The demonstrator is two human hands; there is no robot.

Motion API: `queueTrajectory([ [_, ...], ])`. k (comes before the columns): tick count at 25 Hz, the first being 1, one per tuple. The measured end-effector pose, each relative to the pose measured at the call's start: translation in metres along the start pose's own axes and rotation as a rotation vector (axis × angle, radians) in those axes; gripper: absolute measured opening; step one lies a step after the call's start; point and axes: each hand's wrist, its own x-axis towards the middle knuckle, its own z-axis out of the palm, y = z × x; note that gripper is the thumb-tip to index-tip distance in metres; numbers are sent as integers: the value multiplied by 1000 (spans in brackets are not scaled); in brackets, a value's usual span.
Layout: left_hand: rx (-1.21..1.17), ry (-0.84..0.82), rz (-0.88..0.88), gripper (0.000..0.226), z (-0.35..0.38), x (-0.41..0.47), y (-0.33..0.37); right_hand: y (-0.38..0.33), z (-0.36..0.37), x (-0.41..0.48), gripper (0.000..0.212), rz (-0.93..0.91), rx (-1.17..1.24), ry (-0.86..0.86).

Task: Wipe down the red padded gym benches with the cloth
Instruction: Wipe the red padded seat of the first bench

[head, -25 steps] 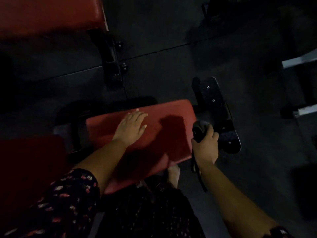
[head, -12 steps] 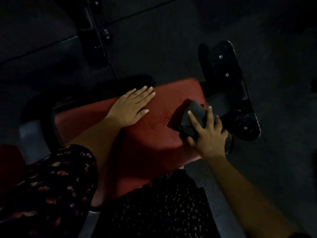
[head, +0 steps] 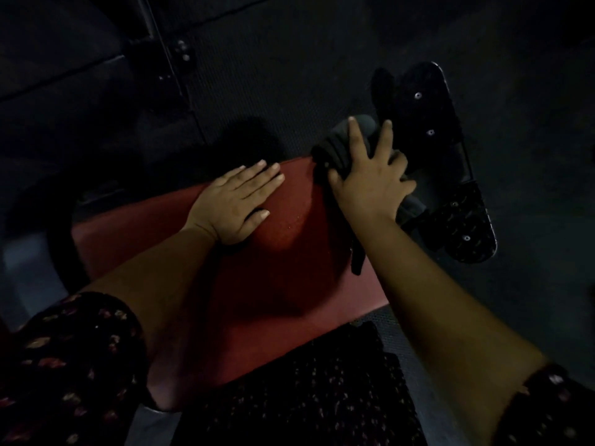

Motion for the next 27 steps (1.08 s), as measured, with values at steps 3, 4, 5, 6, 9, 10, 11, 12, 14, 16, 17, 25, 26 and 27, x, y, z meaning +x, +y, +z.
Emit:
queueTrajectory([
  [3,-12,-10,-11,60,-3,1,1,4,-4,2,84,-136,-67,-34],
  [4,-19,-23,-17,60,-5,1,2,9,-6,-2,84,-171,-76,-43],
  [5,-20,-31,-22,60,-6,1,4,14,-6,-8,83,-208,-86,-35],
  [6,-11,-33,-25,60,-7,1,6,19,-7,-14,83,-245,-95,-23],
  [9,15,-82,-47,61,-12,3,8,37,3,-46,84,-280,-93,-35],
  [10,31,-107,-56,61,-13,3,9,46,11,-63,86,-261,-101,-40],
  [11,47,-130,-63,61,-14,2,11,56,19,-82,89,-230,-109,-40],
  [12,51,-148,-77,61,-15,1,13,68,29,-101,93,-187,-109,-37],
  [14,16,-154,-128,60,-21,-4,18,88,45,-139,98,-97,-83,-44],
  [16,-28,-119,-212,58,-26,-22,25,102,57,-175,97,-32,-70,-96],
  [17,-39,-95,-265,58,-27,-36,29,105,61,-190,96,-7,-81,-131],
  [25,-92,70,-549,56,-8,-133,46,43,33,-141,77,9,32,-97],
  [26,-92,83,-553,55,-8,-131,45,30,27,-119,76,8,51,-58],
  [27,-87,98,-554,54,-8,-130,45,16,22,-98,75,12,59,-21],
])
